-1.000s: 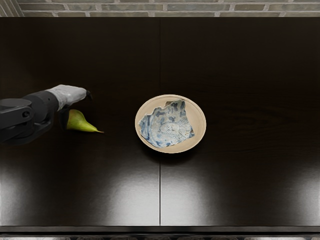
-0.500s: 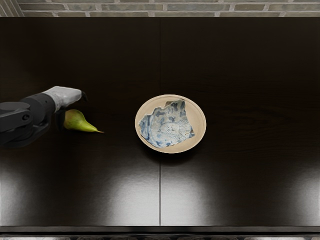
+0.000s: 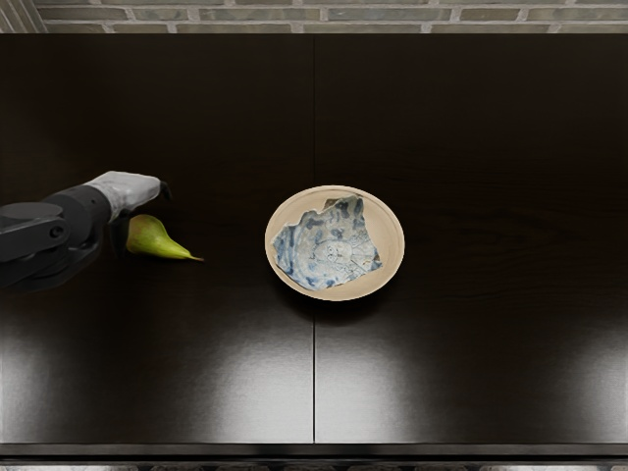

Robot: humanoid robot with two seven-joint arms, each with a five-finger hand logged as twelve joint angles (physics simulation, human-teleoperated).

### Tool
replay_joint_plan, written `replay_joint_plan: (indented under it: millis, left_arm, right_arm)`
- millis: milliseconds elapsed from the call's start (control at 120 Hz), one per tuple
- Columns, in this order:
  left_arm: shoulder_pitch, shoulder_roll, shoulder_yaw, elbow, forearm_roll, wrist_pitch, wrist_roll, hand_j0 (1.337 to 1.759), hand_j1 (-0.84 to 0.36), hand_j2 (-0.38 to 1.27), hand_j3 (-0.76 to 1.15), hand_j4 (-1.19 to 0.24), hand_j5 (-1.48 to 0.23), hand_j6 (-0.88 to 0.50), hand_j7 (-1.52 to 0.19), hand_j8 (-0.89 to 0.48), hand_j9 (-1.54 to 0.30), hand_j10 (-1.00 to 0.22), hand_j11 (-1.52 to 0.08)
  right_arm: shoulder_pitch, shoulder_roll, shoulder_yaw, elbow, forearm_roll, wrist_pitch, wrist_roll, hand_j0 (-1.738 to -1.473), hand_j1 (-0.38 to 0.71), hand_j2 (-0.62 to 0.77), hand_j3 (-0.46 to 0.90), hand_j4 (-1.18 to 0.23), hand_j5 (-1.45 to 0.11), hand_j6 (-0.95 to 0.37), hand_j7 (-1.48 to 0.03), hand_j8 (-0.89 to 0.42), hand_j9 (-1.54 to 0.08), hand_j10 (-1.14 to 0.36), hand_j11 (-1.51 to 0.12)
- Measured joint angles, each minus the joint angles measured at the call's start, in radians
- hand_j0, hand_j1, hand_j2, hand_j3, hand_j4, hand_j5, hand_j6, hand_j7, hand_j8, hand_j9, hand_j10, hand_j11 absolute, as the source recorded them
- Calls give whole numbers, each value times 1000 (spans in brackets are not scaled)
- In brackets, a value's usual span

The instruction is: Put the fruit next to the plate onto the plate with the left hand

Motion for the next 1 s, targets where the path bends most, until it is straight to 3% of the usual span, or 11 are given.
replay_joint_plan:
  millis: [1000]
  left_arm:
    - [9, -31, 5, 35, 2, 5, 0, 1657, -76, 106, 0, -373, -488, -375, -486, -375, -485, -375, -483]
  right_arm:
    - [0, 0, 0, 0, 0, 0, -1, -1658, -314, -6, 0, -29, -38, -29, -38, -29, -38, -29, -38]
